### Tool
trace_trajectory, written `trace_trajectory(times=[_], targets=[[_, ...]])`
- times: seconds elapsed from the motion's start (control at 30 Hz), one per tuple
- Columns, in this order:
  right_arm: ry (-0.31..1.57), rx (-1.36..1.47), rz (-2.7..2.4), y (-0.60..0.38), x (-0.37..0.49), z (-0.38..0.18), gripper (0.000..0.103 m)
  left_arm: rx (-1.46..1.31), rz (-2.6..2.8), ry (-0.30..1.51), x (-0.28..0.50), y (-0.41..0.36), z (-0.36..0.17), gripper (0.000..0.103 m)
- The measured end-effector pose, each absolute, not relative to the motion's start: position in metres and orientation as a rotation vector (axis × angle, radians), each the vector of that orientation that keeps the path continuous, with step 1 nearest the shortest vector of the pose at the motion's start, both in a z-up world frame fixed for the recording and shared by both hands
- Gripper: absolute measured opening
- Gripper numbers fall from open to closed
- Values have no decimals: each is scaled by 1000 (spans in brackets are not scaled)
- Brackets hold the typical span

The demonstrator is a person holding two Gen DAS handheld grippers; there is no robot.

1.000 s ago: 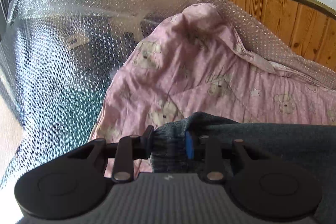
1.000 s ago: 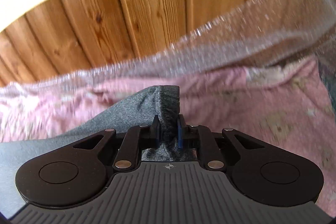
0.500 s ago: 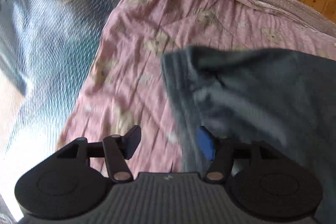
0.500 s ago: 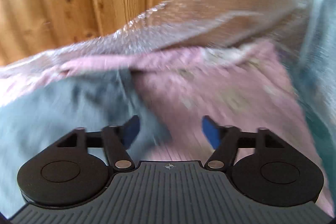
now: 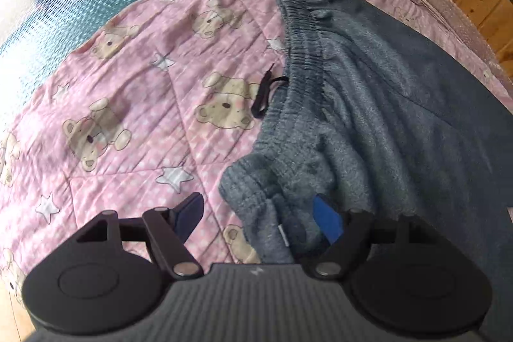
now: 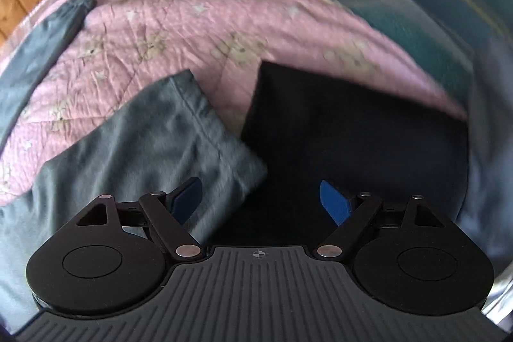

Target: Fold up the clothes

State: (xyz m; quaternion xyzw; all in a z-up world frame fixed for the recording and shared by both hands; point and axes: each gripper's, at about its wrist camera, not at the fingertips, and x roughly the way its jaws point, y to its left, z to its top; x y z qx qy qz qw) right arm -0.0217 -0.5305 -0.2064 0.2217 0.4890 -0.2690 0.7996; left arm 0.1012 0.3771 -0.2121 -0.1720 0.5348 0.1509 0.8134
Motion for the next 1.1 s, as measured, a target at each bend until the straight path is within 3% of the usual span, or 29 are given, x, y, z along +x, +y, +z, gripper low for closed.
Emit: trace_trajectory(times=[0.03, 0.07, 0.1, 0.13, 0.2, 0.4, 0.53, 0.63, 0.8, 0.9, 1.03, 1.07, 1.1], targets=[[1034, 508, -567, -529, -25, -212, 84, -351, 326, 1147, 103, 374, -215, 32], [1021, 536, -554, -529, -26, -219, 84, -344, 341, 1153, 105, 373, -216, 20], [1004, 555, -537, -529, -24, -224, 76, -354, 351, 1142, 104, 375, -214, 16], [985, 571, -519, -529, -22, -229, 46, -379, 355, 1119, 103, 380, -209, 12], [949, 595, -506, -529, -12, -228, 1, -439, 352, 1053, 99, 393, -188, 11], [684, 647, -350, -512, 22, -144, 0, -538, 302, 828, 81, 451, -89, 10], [591, 644, -240, -491, 23, -100, 0, -541, 265, 843, 40, 475, -79, 11], [668, 634, -243, -484, 20, -126, 0, -558, 207, 928, 10, 483, -119, 11], [945, 534, -399, -483, 22, -221, 0, -515, 236, 1121, -1, 470, -212, 12], [1012, 501, -466, -485, 14, -239, 0, -486, 256, 1142, -5, 461, -224, 15], [1051, 393, -504, -484, 5, -226, 3, -410, 266, 1127, -11, 465, -204, 43], [1053, 356, -522, -482, 5, -220, 4, -398, 260, 1120, -14, 468, -197, 45], [1055, 319, -541, -479, 4, -214, 15, -388, 259, 1108, -15, 471, -188, 44]])
